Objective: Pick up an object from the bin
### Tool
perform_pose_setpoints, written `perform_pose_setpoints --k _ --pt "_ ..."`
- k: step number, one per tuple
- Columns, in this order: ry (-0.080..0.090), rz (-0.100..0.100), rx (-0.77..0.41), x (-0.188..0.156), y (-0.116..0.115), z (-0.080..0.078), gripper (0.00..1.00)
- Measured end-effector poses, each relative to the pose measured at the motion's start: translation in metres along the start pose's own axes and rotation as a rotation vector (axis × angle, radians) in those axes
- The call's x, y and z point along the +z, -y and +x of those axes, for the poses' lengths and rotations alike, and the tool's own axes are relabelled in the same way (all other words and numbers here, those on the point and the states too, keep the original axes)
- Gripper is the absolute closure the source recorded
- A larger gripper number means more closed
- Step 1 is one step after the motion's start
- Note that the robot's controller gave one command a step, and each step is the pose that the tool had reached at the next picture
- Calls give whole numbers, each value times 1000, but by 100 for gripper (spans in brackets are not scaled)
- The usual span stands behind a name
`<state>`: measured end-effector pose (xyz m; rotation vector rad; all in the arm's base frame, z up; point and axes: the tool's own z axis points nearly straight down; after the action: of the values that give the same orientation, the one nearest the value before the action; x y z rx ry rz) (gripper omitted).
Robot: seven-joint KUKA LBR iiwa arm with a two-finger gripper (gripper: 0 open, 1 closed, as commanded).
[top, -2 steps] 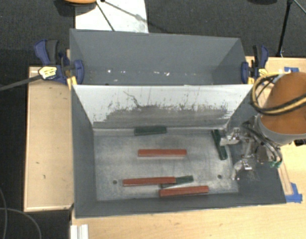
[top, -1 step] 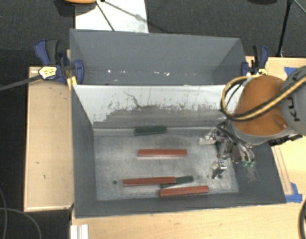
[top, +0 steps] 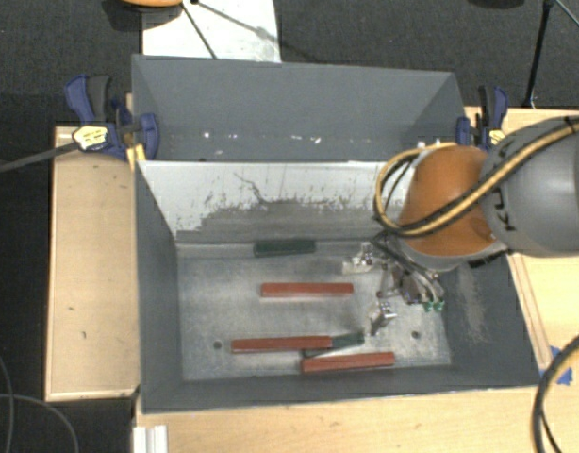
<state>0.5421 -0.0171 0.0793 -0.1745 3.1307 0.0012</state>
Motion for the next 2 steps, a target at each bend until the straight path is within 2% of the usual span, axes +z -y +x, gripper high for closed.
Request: perform_pose_setpoints --k 1,2 --pt "-2 0 180 -17 -45 -14 100" --pt "-3 1 178 -16 -45 -13 0"
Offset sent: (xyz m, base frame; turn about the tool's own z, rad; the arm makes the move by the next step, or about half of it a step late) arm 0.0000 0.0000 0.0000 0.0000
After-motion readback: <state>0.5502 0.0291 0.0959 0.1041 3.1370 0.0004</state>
